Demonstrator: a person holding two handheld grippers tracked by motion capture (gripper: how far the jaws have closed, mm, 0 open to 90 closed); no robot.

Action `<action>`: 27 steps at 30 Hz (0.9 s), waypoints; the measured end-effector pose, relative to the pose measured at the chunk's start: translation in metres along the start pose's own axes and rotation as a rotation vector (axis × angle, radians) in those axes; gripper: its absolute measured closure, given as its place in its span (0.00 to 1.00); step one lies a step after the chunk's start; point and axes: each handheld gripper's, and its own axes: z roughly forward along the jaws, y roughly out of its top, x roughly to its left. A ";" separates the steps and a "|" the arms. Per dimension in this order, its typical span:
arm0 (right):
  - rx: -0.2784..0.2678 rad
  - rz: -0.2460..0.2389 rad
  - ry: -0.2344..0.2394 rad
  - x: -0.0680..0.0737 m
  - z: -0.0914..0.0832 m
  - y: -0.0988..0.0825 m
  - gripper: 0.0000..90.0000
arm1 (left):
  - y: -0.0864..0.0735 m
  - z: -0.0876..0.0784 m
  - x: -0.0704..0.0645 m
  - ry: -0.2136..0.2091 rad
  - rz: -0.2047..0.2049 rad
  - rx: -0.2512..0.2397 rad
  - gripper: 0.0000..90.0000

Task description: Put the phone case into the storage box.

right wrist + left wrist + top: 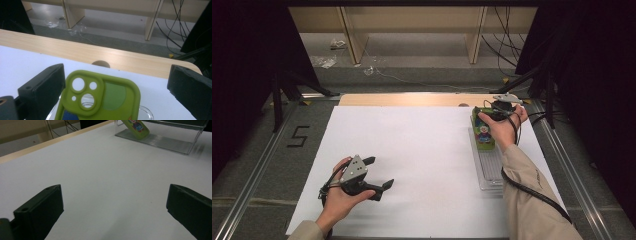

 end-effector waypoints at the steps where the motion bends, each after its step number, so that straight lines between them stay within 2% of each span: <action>1: 0.001 -0.002 0.005 0.000 -0.001 0.000 0.03 | 0.000 0.000 0.000 0.000 0.000 0.000 0.00; 15: -0.023 -0.017 0.037 0.006 -0.016 0.006 0.04 | 0.000 0.000 0.000 0.002 -0.001 0.000 0.00; 27: -0.002 -0.032 0.093 0.013 -0.037 0.001 0.05 | 0.000 0.001 -0.001 0.004 -0.001 0.001 0.00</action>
